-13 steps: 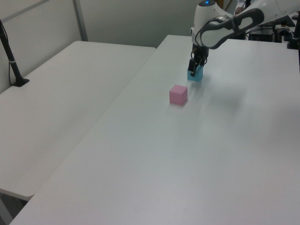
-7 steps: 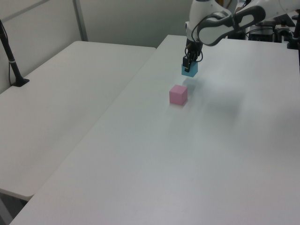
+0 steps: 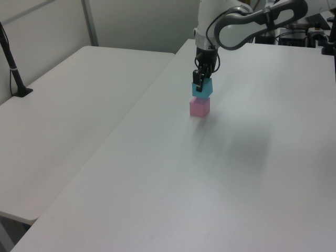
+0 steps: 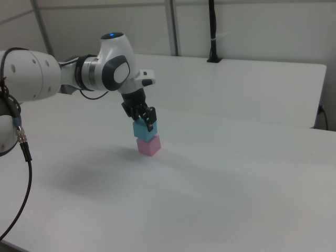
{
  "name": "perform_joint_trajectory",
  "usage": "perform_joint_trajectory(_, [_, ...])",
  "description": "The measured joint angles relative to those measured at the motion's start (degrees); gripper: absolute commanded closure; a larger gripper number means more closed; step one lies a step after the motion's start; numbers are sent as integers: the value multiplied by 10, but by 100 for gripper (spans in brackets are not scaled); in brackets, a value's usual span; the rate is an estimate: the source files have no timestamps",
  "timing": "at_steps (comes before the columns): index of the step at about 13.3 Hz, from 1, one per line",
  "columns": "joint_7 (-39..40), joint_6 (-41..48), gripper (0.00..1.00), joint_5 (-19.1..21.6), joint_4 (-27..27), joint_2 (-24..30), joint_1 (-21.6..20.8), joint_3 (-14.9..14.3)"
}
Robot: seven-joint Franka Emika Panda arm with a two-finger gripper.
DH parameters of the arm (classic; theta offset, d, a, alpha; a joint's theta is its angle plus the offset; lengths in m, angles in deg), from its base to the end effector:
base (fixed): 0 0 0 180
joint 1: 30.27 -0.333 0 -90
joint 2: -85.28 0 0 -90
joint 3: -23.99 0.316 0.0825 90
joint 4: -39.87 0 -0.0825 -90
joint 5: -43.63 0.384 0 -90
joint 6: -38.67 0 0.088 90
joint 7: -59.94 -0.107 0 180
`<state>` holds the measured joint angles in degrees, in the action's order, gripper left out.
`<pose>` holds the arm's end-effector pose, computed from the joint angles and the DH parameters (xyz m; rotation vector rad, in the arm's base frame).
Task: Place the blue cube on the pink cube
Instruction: 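Carry the light-blue cube over the pink cube and lower it, then set the light-blue cube onto the pink cube and open the gripper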
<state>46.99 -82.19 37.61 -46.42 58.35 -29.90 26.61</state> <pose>0.7034 0.0177 0.4079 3.0707 -0.2234 0.2197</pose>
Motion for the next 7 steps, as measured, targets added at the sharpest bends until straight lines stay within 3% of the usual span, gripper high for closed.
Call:
perform_joint_trajectory(1, [-4, 0, 46, 0, -1, -4, 0, 1])
perform_joint_trajectory(3, [-5, -2, 0, 0, -1, -10, 0, 3])
perform_joint_trajectory(7, [-7, -3, 0, 0, 0, -11, -2, 4])
